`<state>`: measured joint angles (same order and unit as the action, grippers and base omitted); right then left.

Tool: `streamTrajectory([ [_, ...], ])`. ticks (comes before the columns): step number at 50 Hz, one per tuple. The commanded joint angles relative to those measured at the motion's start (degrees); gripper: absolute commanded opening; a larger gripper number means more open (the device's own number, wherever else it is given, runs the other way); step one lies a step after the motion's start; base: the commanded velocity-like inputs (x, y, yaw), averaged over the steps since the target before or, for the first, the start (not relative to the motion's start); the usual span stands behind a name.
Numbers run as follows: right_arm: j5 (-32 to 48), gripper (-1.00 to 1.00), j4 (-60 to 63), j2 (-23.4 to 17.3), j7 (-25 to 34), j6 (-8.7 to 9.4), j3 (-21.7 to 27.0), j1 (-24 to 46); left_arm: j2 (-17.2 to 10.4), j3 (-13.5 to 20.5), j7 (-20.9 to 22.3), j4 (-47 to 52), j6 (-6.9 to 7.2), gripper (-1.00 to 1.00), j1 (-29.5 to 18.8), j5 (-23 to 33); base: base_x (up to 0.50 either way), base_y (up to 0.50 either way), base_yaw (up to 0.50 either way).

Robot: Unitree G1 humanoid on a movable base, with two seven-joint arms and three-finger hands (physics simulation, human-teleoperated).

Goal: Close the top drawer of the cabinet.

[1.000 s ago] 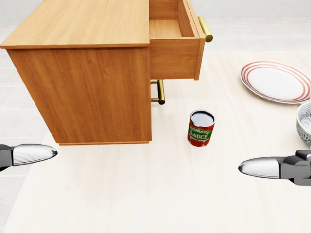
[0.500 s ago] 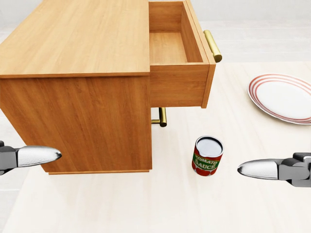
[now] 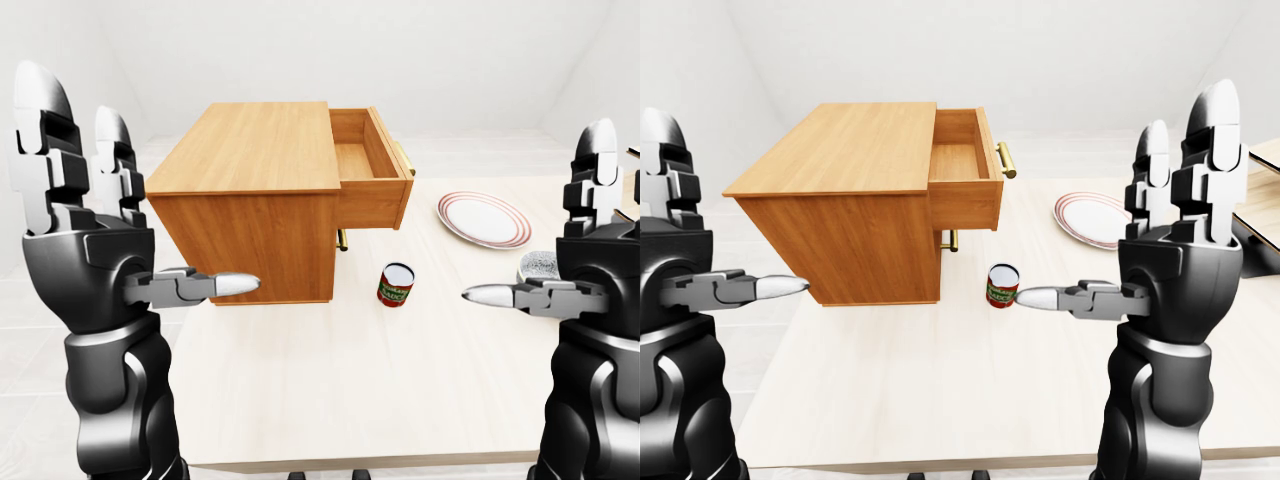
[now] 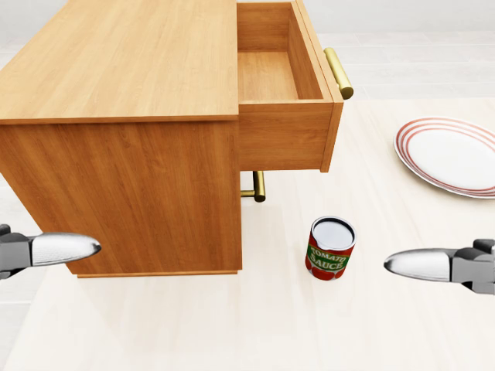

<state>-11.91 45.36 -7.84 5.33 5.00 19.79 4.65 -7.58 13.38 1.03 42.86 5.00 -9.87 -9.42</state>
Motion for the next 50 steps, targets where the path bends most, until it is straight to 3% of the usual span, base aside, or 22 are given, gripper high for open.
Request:
streamTrajectory([
  [1, -0.05, 1.00, -0.39, -0.43, -0.86, 0.00, -0.15, 0.25, -0.27, -0.34, -0.35, 0.60, 0.00, 1.00, -0.51, 0.43, 0.00, 0.00, 0.00],
  [26, 7.47, 1.00, -12.39, -0.11, -1.00, 0.00, -7.70, 1.32, 0.67, -0.13, 0.46, 0.10, 0.00, 1.00, 1.23, -0.24, 0.00, 0.00, 0.00],
  [38, 8.45, 1.00, -22.94, 0.96, -0.80, 0.00, -8.39, 3.20, 0.53, -0.40, 0.01, 1.14, 0.00, 1.00, 0.71, -0.14, 0.00, 0.00, 0.00],
  [43, 9.74, 1.00, -25.68, 0.78, -0.76, 0.00, -9.11, 4.02, 1.42, -2.40, -0.35, 0.50, 0.00, 1.00, 1.77, 0.97, 0.00, 0.00, 0.00],
  [50, 11.47, 1.00, -24.23, 0.85, -1.74, 0.00, -10.52, 5.05, 1.08, -2.34, -0.70, 0.76, 0.00, 1.00, -1.14, 0.61, 0.00, 0.00, 0.00],
])
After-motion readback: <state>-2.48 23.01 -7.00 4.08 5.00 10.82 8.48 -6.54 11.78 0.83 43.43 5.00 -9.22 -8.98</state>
